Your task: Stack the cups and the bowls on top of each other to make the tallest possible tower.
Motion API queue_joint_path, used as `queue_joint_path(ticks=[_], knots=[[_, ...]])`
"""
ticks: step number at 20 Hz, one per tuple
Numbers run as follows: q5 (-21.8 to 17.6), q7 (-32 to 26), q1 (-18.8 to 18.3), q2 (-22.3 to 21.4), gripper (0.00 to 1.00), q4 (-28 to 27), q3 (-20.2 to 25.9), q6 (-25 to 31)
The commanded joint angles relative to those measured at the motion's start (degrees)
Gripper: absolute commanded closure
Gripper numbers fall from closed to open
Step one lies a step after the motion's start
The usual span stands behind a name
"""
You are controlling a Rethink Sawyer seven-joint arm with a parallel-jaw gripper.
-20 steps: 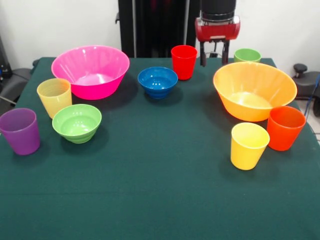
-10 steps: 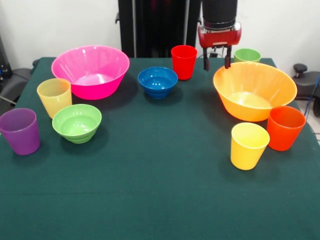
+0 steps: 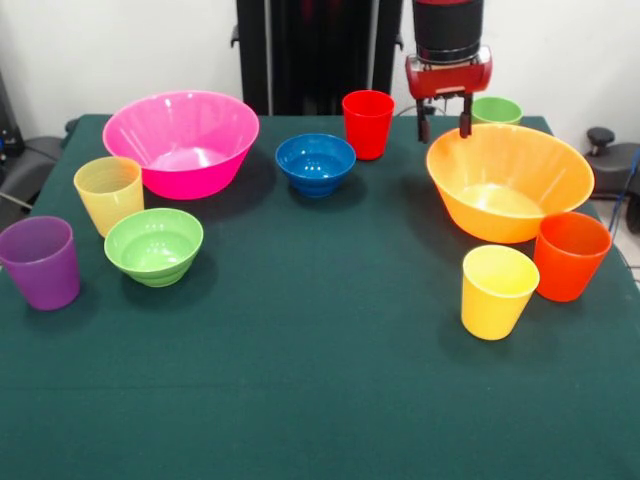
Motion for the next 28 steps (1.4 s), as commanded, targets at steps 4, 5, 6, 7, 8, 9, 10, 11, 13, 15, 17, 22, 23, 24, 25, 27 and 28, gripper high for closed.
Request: queue_joint_path(ticks=[4,5,6,7,8,9,10,11,13,15,17,22,23,24,25,27,28], knots=[[-1.8,9.5,-0.1,2.7,0.0,-3.4,4.8,-3.2],[-1.8,9.5,-0.2,2.9,0.0,-3.5,4.8,-3.1],[-1.8,9.5,-0.2,3.0,0.0,-3.6,4.8,-3.1],[-1.8,9.5,-0.1,3.1,0.0,-3.5,4.7,-3.1],[-1.7,9.5,0.0,3.1,0.0,-3.6,4.6,-3.1],[-1.6,9.6,0.1,3.2,0.0,-3.7,4.5,-3.2],[-1.6,9.5,0.1,3.4,0.0,-3.9,4.5,-3.2],[-1.5,9.4,0.1,3.5,0.0,-4.1,4.5,-3.1],[-1.4,9.2,0.1,3.6,0.0,-4.5,4.5,-2.8],[-1.4,9.1,0.1,4.0,0.0,-4.9,4.3,-2.7],[-1.4,9.0,0.0,4.7,0.0,-5.2,4.3,-2.9],[-1.5,9.2,-0.3,5.9,0.0,-5.6,4.3,-3.6],[-1.6,9.2,-0.4,6.1,0.0,-5.7,4.3,-3.7],[-1.5,9.2,-0.4,6.1,0.0,-5.7,4.3,-3.7],[-1.4,9.1,-0.3,6.3,0.0,-6.0,4.1,-3.6],[-1.1,9.2,-0.1,6.0,0.0,-6.2,3.7,-3.6],[-0.8,9.4,0.1,5.8,0.0,-6.1,3.4,-3.5]])
